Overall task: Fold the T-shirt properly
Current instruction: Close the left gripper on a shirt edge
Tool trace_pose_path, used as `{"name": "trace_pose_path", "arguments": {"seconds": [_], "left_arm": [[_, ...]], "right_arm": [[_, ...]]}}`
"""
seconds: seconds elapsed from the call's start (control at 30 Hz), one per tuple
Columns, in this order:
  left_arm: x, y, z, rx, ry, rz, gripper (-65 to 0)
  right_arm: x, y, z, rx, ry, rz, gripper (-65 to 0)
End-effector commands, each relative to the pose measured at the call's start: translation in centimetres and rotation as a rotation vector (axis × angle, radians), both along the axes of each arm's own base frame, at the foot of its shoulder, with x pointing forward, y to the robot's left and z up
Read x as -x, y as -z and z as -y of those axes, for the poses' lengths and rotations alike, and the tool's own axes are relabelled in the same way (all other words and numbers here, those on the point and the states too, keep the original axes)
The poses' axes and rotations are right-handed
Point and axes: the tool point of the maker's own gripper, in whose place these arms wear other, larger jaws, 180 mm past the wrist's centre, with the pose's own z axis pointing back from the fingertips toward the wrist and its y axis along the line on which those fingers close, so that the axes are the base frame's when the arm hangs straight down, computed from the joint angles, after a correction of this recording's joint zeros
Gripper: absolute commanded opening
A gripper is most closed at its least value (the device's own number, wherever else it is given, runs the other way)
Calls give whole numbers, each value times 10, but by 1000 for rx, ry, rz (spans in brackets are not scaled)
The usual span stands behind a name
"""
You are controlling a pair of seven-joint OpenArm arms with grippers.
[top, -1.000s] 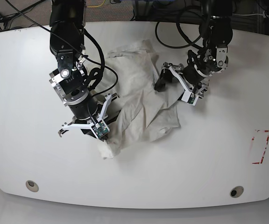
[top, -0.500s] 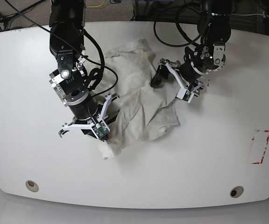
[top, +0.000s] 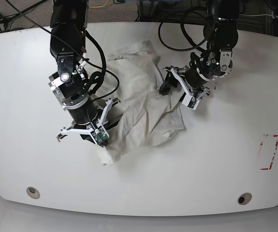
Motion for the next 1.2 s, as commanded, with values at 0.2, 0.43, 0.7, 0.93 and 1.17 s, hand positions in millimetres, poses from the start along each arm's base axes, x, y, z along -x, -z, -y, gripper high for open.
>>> {"name": "trace_pose_path", "arguments": {"seconds": [0.2, 0.43, 0.7, 0.93, 1.17], "left_arm": [[-8, -11, -4, 18, -8, 39, -529], [-12, -13, -8, 1, -8, 44, -620], [-17, -26, -22, -35, -23, 74, -650], [-24, -56, -43, -76, -53, 159, -650], [-25, -71, -55, -111, -63, 198, -650]], "right_arm": [[-9, -23, 25, -27, 69, 76, -650], [-9, -23, 25, -23, 64, 79, -650], [-10, -28, 20, -25, 48, 93, -650], [-13, -29, 22, -24, 53, 96, -650], [-19, -33, 24, -26, 58, 109, -650]]}}
